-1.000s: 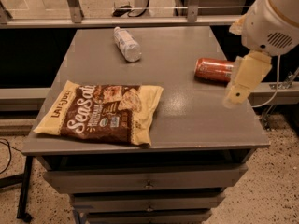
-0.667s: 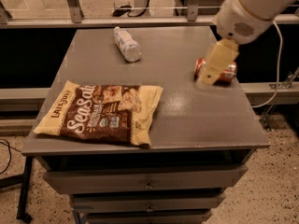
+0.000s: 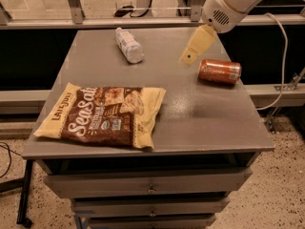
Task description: Pick blue plastic bottle
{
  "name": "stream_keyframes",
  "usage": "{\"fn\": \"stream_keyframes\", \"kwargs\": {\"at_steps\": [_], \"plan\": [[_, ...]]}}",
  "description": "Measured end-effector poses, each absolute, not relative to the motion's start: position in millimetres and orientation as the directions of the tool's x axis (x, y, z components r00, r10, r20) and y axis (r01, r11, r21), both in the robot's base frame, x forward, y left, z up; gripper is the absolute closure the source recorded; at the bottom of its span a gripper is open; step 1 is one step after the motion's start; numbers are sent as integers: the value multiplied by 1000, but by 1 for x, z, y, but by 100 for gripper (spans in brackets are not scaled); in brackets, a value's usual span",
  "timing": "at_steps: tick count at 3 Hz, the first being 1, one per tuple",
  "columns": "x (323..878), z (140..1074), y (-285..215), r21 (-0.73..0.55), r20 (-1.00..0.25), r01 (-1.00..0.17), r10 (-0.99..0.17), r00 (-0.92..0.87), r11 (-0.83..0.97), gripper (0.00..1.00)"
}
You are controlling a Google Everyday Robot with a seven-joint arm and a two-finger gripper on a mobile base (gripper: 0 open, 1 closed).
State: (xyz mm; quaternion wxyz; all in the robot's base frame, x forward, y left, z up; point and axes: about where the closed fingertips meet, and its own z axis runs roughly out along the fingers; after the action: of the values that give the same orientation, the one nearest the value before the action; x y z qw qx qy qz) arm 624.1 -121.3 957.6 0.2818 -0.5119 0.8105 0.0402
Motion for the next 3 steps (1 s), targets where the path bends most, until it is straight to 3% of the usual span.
{"fn": "stream_keyframes", "kwargs": {"at_steps": [1, 3], "plan": [[633, 960, -114, -228, -524, -845, -792, -312, 483, 0], [720, 960, -33, -131, -664, -795, -648, -373, 592, 0]]}}
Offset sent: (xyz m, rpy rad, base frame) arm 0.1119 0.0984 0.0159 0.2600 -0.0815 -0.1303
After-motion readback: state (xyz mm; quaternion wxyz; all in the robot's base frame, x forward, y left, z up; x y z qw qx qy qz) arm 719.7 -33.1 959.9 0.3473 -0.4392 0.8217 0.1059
